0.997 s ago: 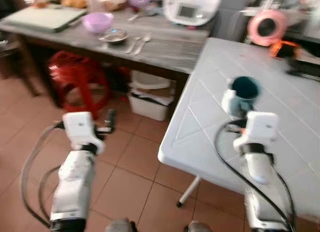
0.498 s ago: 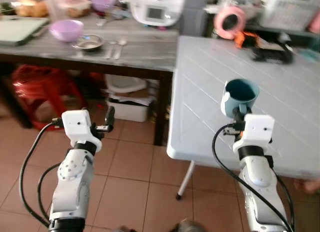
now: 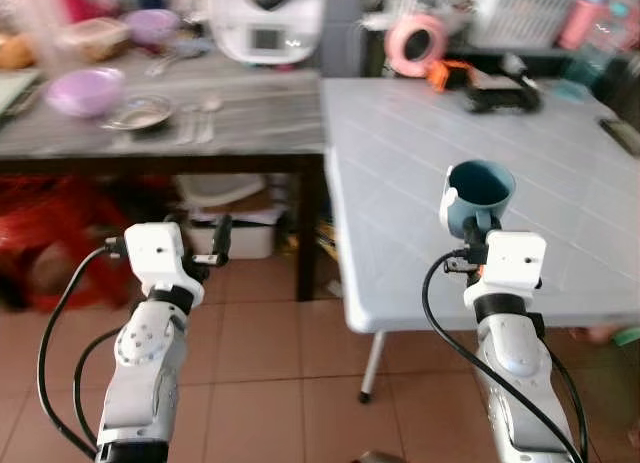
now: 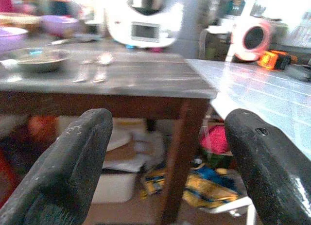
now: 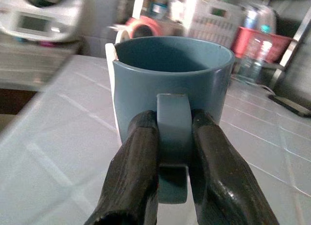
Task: Setting the table
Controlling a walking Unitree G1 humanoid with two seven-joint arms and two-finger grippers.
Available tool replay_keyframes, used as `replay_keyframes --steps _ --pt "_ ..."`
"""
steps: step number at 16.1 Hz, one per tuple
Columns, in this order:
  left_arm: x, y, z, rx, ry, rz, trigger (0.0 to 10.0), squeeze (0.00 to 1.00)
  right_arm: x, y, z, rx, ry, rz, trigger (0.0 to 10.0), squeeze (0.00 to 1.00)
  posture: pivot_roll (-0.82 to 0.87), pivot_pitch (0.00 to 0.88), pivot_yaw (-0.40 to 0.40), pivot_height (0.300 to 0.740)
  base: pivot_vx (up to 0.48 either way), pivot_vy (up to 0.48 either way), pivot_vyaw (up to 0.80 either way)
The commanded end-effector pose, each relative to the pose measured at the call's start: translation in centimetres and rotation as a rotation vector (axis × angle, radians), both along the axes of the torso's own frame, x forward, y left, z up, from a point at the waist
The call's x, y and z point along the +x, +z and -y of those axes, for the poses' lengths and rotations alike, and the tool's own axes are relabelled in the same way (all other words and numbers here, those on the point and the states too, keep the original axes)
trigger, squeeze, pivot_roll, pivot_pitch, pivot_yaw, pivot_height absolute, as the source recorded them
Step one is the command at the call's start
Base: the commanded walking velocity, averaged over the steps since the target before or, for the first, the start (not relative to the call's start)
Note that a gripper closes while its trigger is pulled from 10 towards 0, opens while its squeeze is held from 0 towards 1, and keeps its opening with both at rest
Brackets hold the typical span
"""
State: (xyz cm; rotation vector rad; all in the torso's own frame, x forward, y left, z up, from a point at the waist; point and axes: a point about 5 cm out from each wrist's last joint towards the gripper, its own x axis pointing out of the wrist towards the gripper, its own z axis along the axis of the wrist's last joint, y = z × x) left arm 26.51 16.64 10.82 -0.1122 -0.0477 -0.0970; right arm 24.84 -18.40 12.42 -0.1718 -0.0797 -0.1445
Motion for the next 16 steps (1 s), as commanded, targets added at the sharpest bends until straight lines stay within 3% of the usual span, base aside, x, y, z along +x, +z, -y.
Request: replay_keyframes --steps 1,6,9,16 --pt "0.07 0.42 0.78 -0.003 -0.03 0.02 10.0 0.0 0.0 0.52 0.41 -0.006 -0.011 0.02 10.0 0.0 -0.02 0.0 -0.004 0.74 0.461 0.0 -0.43" --pt "0.21 0.12 0.58 -0.054 -0.012 -0.014 10.0 0.0 -0.04 0.54 0.29 -0.017 -0.001 0.023 10.0 0.0 -0.02 0.0 -0.002 0.74 0.415 0.132 -0.17" --pt "0.2 0.01 0.24 -0.028 0.044 -0.023 10.0 0.0 -0.14 0.38 0.22 -0.014 0.007 0.017 10.0 0.0 -0.02 0.0 -0.003 0.74 0.0 0.405 0.0" --pt "0.27 -0.25 0.37 -0.037 0.046 -0.046 10.0 0.0 0.0 0.22 0.07 -0.014 0.02 0.012 10.0 0.0 -0.01 0.0 -0.007 0.74 0.0 0.0 0.0"
